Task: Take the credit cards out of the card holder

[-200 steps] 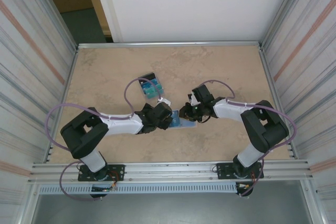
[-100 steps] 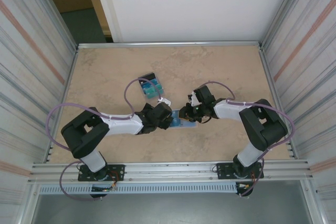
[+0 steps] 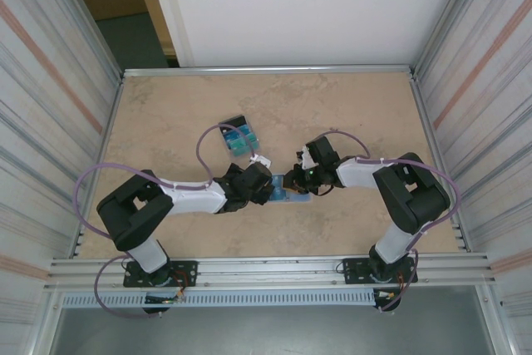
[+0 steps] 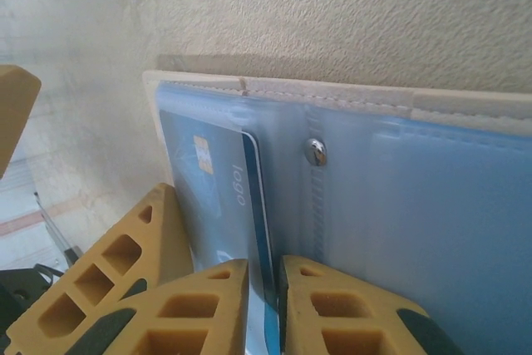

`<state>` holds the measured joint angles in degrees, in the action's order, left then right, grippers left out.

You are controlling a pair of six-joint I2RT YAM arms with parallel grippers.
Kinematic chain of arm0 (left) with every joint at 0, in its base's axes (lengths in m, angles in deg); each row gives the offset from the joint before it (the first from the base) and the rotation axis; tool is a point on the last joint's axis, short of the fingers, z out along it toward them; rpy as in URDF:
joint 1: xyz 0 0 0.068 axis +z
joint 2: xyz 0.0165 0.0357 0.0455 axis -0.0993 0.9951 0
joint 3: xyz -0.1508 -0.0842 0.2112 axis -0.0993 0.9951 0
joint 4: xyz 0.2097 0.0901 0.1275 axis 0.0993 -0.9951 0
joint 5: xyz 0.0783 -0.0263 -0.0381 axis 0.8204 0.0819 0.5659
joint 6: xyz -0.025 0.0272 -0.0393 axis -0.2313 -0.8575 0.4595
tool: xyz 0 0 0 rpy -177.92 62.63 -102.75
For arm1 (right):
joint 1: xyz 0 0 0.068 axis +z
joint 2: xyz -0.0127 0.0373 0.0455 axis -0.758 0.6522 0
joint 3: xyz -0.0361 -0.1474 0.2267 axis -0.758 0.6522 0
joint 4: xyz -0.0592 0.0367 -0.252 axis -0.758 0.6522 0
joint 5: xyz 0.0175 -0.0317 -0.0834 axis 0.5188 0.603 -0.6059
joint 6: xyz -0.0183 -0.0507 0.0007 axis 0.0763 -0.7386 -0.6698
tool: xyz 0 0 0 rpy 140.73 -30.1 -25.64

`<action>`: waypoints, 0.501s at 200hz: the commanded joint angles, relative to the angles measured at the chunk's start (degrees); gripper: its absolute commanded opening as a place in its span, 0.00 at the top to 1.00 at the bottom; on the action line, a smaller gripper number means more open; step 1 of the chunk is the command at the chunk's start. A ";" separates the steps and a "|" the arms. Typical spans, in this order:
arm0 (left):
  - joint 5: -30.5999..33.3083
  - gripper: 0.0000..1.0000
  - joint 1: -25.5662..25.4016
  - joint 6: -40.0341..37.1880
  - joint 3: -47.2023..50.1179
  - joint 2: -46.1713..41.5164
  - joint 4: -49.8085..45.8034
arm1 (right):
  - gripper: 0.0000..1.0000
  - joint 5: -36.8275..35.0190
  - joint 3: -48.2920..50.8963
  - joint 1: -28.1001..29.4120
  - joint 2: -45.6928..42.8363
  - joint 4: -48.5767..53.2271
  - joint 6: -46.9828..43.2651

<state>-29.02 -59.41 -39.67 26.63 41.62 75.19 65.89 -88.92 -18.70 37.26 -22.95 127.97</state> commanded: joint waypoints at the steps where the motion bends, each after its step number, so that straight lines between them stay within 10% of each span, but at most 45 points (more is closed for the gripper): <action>1: 0.29 0.01 0.06 -0.94 1.21 1.41 -2.97 | 0.84 2.35 0.38 -0.27 0.26 -1.97 1.72; 100: 0.76 0.01 0.09 -0.82 0.84 1.26 -4.28 | 0.86 3.91 2.63 -1.54 -3.23 -4.27 2.66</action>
<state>-28.84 -59.41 -39.67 26.63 41.62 74.93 67.50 -87.63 -19.47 35.62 -25.20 128.95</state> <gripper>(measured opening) 0.986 0.149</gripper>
